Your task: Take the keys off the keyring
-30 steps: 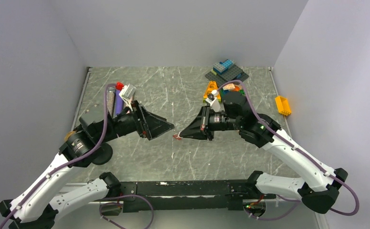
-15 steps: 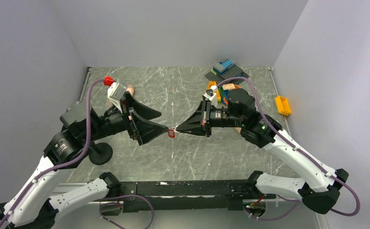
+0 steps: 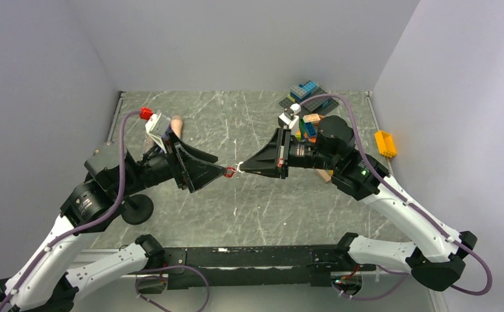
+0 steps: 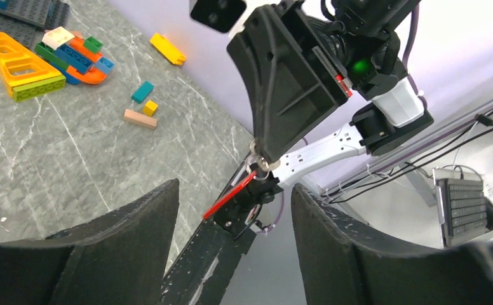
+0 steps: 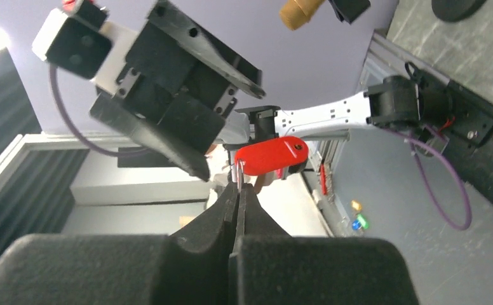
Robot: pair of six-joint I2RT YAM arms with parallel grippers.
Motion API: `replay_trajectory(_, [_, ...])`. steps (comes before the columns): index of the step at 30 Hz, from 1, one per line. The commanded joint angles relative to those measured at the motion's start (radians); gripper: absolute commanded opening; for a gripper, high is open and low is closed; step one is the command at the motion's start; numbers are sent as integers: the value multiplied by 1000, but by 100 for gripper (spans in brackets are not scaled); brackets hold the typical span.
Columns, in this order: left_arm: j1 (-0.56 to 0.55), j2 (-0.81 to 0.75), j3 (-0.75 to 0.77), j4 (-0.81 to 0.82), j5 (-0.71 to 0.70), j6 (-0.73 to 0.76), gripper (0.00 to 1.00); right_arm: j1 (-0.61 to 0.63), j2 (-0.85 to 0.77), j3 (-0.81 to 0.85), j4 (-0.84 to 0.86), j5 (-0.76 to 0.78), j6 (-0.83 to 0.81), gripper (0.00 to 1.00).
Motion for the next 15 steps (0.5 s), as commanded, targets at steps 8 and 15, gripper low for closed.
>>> replay_trajectory(8, [2, 1, -26, 219, 48, -146, 62, -4, 62, 225, -12, 5, -336, 0])
replay_trajectory(15, [2, 31, 43, 244, 29, -107, 66, -3, 94, 320, -49, 6, -456, 0])
